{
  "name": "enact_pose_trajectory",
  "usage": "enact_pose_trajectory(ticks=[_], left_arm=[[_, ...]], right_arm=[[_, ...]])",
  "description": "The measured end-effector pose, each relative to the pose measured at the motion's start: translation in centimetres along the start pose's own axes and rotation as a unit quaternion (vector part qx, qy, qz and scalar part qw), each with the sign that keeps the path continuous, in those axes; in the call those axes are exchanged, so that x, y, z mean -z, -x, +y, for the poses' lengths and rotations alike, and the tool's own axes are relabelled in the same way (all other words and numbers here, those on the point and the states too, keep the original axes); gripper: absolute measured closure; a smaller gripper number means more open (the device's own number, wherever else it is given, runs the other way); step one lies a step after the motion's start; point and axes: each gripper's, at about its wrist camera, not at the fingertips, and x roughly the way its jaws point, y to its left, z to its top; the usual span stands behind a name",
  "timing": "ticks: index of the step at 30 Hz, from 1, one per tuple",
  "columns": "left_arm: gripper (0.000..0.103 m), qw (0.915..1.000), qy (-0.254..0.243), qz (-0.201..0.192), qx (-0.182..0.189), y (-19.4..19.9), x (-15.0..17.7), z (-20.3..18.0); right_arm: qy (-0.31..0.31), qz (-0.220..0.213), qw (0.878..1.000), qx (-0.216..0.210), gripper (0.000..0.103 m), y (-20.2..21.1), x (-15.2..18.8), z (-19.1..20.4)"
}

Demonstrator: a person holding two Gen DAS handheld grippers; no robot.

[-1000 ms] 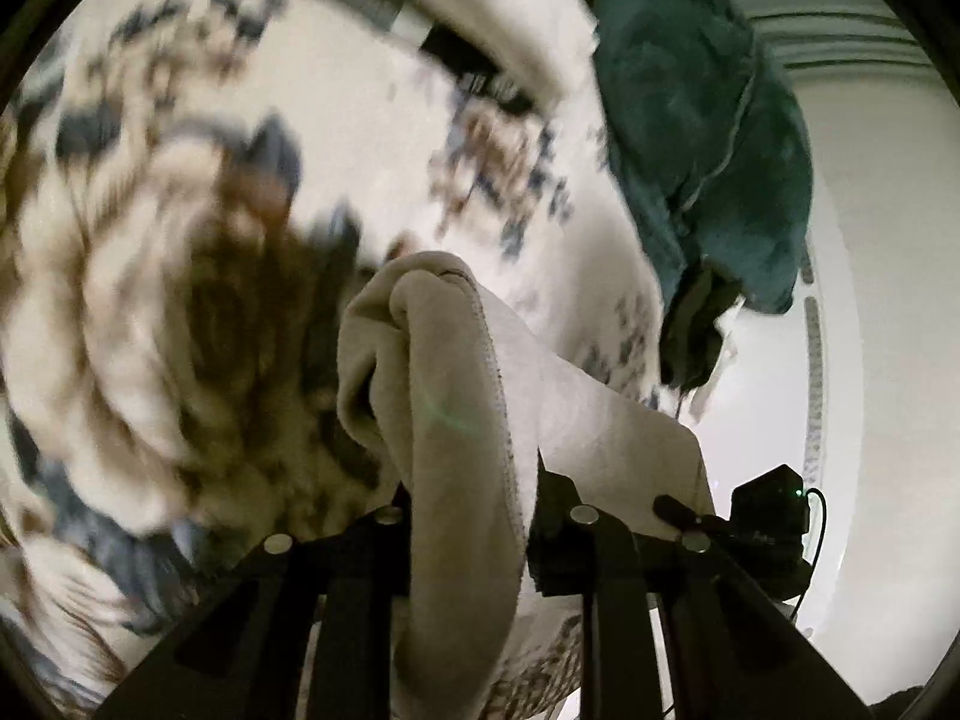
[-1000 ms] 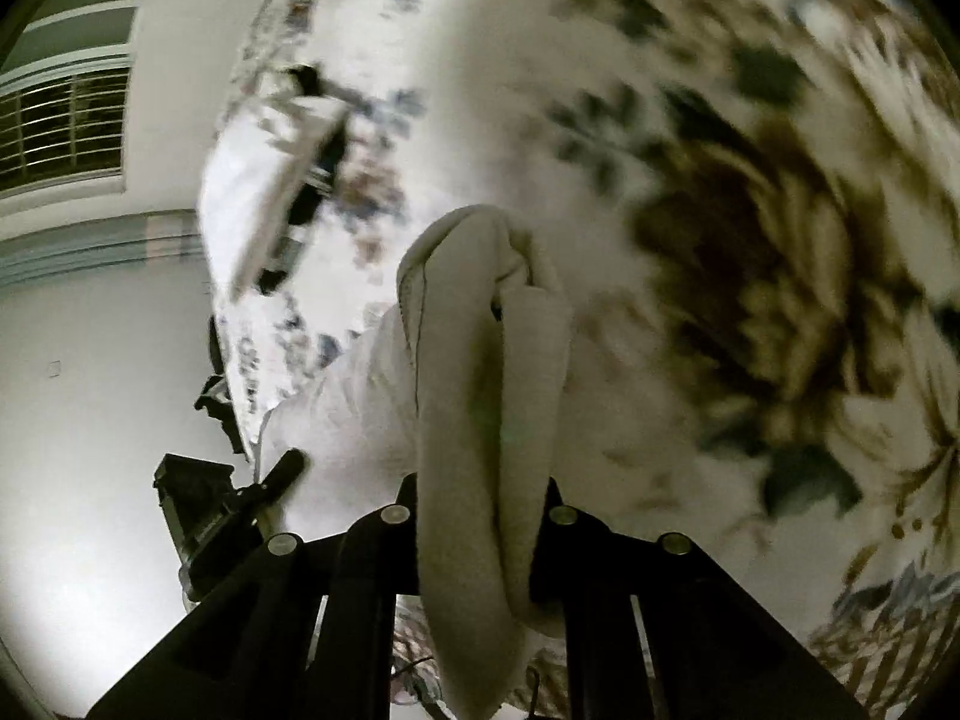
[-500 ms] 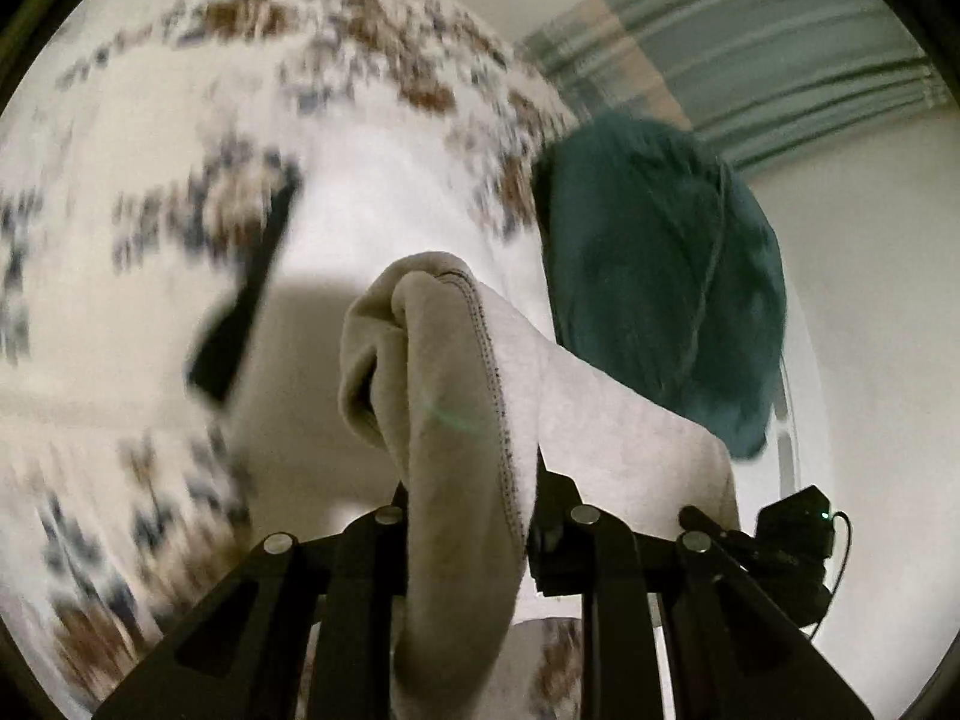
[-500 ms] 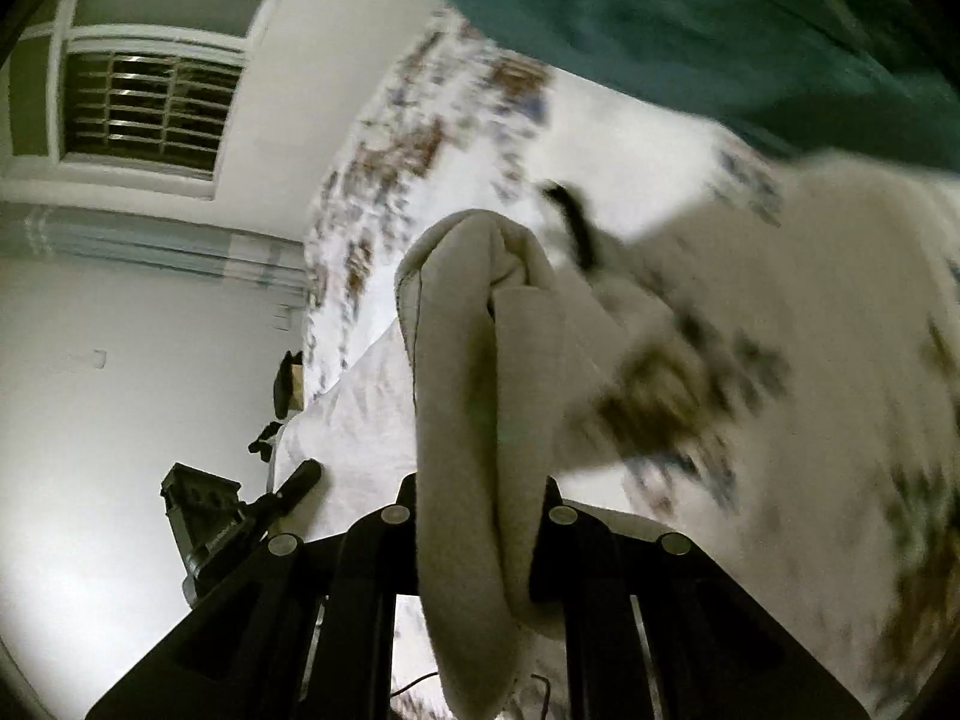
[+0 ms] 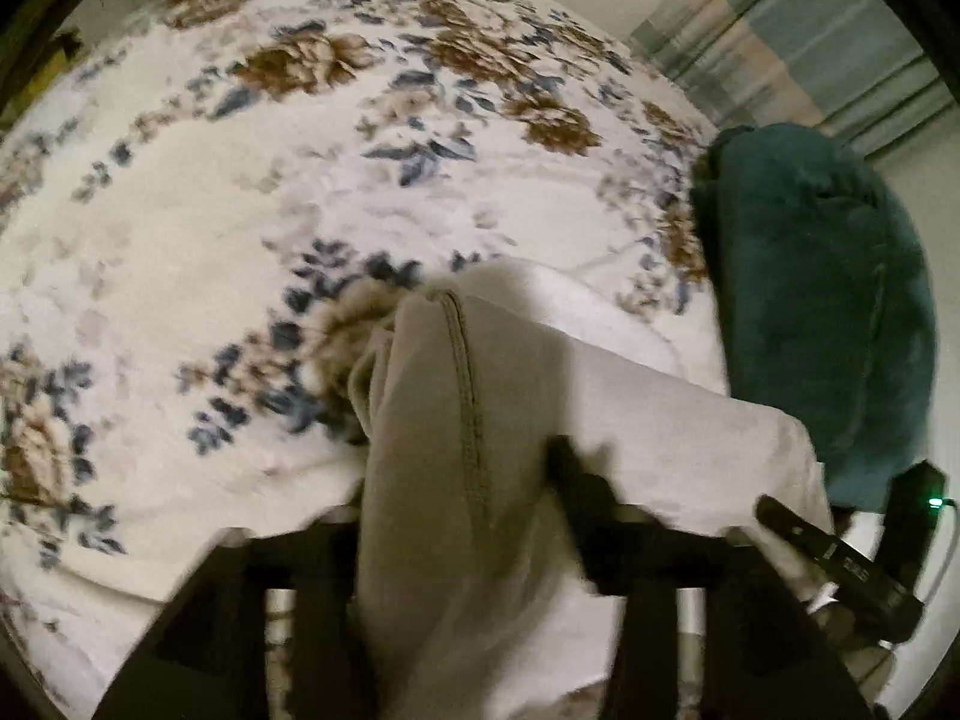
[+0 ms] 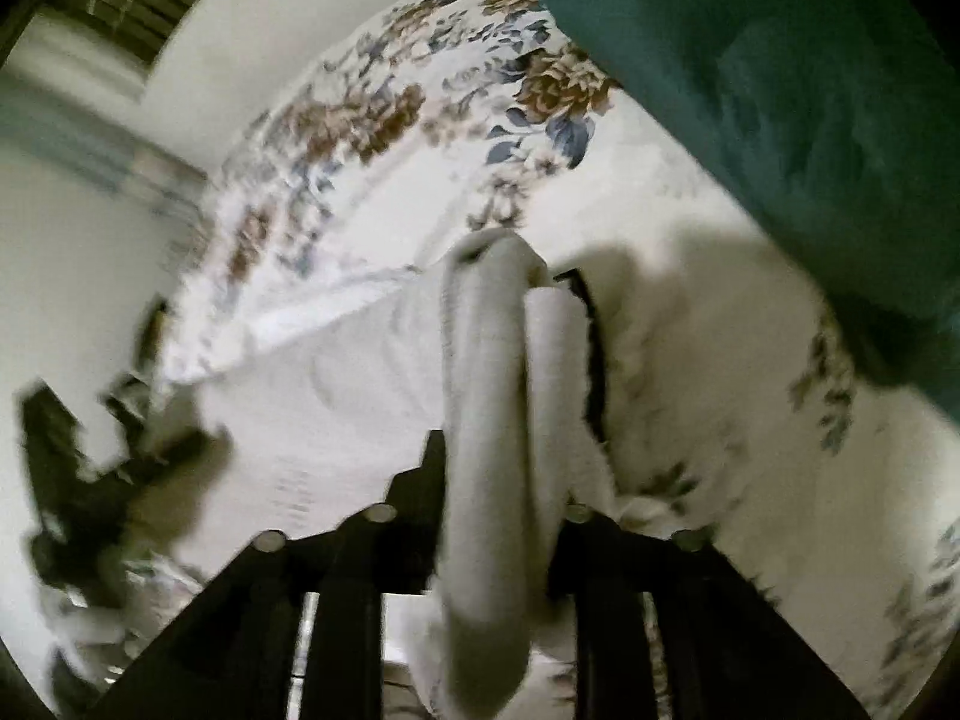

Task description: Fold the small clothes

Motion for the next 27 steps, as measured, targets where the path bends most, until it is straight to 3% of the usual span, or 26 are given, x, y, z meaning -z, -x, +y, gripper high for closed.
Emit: enact_pose_trajectory(ticks=[2,3,4,5,8,11,15,18,27], left_arm=[[0.036,0.9998,0.005,-0.015,-0.012,0.8,0.4,0.0],[0.025,0.9994,0.003,-0.026,-0.022,1.4,0.7,-0.1],[0.008,0.9988,-0.001,-0.037,-0.031,2.0,1.0,-0.4],[0.001,0.9983,-0.006,-0.045,-0.038,2.2,1.0,-0.6],[0.000,0.9946,-0.032,-0.063,-0.076,3.2,2.3,-1.8],[0.000,0.9917,-0.043,-0.069,-0.100,4.0,3.8,-2.8],[0.000,0.9879,-0.065,-0.071,-0.121,5.5,5.9,-4.7],[0.000,0.9806,-0.092,-0.080,-0.153,7.7,7.8,-6.7],[0.000,0.9712,-0.117,-0.127,-0.164,18.2,14.3,-10.4]], right_arm=[[0.031,0.002,0.998,0.063,0.033,-0.1,0.2,1.0],[0.039,0.000,0.996,0.082,0.024,0.1,0.6,1.3],[0.050,-0.004,0.992,0.113,0.012,0.3,1.0,1.6],[0.056,-0.007,0.990,0.132,0.004,0.6,1.4,1.9],[0.078,-0.023,0.979,0.187,0.002,1.7,3.2,2.7],[0.088,-0.031,0.975,0.202,0.000,3.2,5.1,3.6],[0.103,-0.043,0.971,0.211,0.000,5.9,7.3,5.3],[0.102,-0.055,0.972,0.207,0.000,9.0,9.0,6.4],[0.088,-0.114,0.968,0.204,0.000,22.2,15.1,8.5]])
